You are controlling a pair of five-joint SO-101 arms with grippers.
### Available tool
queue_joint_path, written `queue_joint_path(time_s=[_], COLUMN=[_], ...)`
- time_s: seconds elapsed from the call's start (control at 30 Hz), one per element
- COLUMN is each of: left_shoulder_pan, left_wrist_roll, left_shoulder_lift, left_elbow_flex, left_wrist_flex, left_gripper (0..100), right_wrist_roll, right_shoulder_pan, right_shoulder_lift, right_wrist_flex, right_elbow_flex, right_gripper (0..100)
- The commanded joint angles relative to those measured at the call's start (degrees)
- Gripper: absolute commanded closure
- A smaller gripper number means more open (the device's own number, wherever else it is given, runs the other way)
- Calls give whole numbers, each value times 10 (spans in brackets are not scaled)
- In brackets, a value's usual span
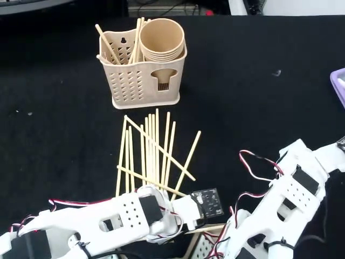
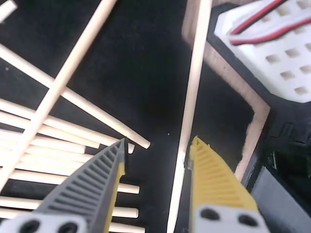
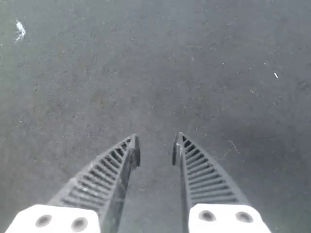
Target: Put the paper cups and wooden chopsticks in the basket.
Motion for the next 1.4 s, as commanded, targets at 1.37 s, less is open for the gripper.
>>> queue_joint_path(time_s=[1.37], left_shoulder_pan=[43], left_wrist_roll=[91], left_shoulder_lift=[196], left_elbow_flex=[-169], left_wrist_flex=[-37], left_gripper=[782], right_wrist_roll=[-1], right_shoulder_pan=[-4], right_shoulder_lift=[-16], right_wrist_flex=[-11], right_elbow_flex=[-16], right_gripper=[871])
